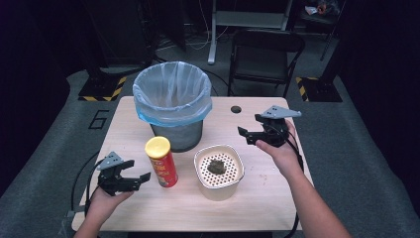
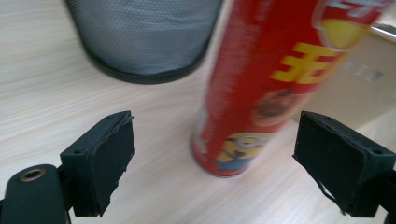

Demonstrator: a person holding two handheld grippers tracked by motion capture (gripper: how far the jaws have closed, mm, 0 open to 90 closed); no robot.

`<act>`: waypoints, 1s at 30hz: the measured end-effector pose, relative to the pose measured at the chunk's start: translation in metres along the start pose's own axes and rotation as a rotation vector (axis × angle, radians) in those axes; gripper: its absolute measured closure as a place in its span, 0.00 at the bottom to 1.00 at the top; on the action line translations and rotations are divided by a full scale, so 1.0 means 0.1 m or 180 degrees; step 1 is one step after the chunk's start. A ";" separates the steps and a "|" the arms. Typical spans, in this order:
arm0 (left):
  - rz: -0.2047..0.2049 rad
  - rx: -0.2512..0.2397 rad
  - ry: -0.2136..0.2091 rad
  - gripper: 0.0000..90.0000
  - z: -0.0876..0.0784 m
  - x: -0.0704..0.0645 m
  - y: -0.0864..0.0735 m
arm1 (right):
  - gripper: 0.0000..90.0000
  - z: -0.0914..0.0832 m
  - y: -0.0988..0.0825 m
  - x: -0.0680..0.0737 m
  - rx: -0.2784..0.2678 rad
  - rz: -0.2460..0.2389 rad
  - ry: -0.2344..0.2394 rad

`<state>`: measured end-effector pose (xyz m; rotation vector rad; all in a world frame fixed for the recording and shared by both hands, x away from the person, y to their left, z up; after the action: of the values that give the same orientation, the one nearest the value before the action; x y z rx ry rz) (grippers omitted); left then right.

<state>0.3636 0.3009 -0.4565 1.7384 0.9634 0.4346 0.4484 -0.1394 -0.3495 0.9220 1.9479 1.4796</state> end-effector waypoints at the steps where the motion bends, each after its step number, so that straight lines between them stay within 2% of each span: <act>1: 0.0004 0.0035 -0.0033 0.13 0.03 -0.04 0.00 | 0.23 -0.02 -0.05 -0.02 -0.0008 0.0035 0.0003; 2: 0.0031 0.0046 -0.0050 0.13 0.06 -0.08 0.00 | 0.23 -0.07 -0.14 -0.04 0.0004 0.0077 -0.0013; 5: 0.0084 0.0070 -0.0108 0.13 0.16 -0.15 0.00 | 0.23 -0.13 -0.26 -0.07 0.0011 0.0136 -0.0032; 6: 0.0176 0.0091 -0.0107 0.13 0.19 -0.15 0.00 | 0.23 -0.15 -0.30 -0.09 0.0004 0.0171 -0.0045; 7: 0.0088 0.0092 -0.0123 0.13 0.23 -0.18 0.00 | 0.23 -0.17 -0.34 -0.10 0.0012 0.0199 -0.0048; 8: 0.0123 0.0103 -0.0136 0.13 0.30 -0.19 -0.01 | 0.23 -0.19 -0.38 -0.11 0.0014 0.0217 -0.0056; 11: 0.0101 0.0121 -0.0153 0.13 0.35 -0.20 -0.02 | 0.23 -0.23 -0.45 -0.13 0.0035 0.0234 -0.0079; 14: 0.0101 0.0145 -0.0131 0.14 0.44 -0.17 -0.06 | 0.23 -0.31 -0.60 -0.17 0.0050 0.0280 -0.0121; 15: 0.0046 0.0135 -0.0119 0.14 0.46 -0.18 -0.08 | 0.23 -0.32 -0.62 -0.18 0.0057 0.0274 -0.0129; 16: 0.0046 0.0135 -0.0119 0.15 0.46 -0.18 -0.08 | 0.23 -0.34 -0.66 -0.18 0.0070 0.0276 -0.0141; 17: 0.0099 0.0130 -0.0108 0.15 0.47 -0.17 -0.08 | 0.23 -0.34 -0.66 -0.18 0.0070 0.0276 -0.0141; 18: 0.0026 0.0133 -0.0121 0.15 0.48 -0.18 -0.10 | 0.23 -0.35 -0.69 -0.17 0.0072 0.0283 -0.0150; 21: 0.0067 0.0099 -0.0089 0.15 0.51 -0.17 -0.11 | 0.23 -0.38 -0.80 -0.15 0.0096 0.0273 -0.0167; 22: 0.0155 0.0119 -0.0091 0.15 0.52 -0.16 -0.11 | 0.23 -0.38 -0.82 -0.14 0.0112 0.0264 -0.0176; 23: 0.0117 0.0085 -0.0067 0.15 0.53 -0.17 -0.11 | 0.23 -0.39 -0.87 -0.12 0.0141 0.0237 -0.0182; 25: 0.0207 0.0098 -0.0054 0.16 0.54 -0.17 -0.11 | 0.23 -0.41 -0.94 -0.09 0.0172 0.0233 -0.0207; 27: 0.0220 0.0062 -0.0037 0.16 0.56 -0.18 -0.11 | 0.23 -0.43 -1.01 -0.08 0.0191 0.0217 -0.0234; 28: 0.0156 0.0033 -0.0034 0.16 0.58 -0.19 -0.12 | 0.23 -0.44 -1.04 -0.08 0.0202 0.0229 -0.0252; 29: 0.0218 0.0050 -0.0041 0.17 0.58 -0.18 -0.12 | 0.23 -0.45 -1.07 -0.08 0.0202 0.0258 -0.0261; 30: 0.0225 0.0040 -0.0017 0.18 0.59 -0.18 -0.13 | 0.23 -0.46 -1.09 -0.08 0.0201 0.0276 -0.0261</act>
<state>0.3881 0.2515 -0.4884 1.7883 0.9046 0.4701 0.3972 -0.1924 -0.4428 1.0903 1.9269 1.4117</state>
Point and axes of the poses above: each handheld gripper's, and its own axes: z roughly forward along the jaws, y roughly out of its top, x roughly to its left, the point moved 2 cm from there along z, roughly forward along the jaws, and after that the axes turned 10 degrees about -x, right-handed, at the moved point
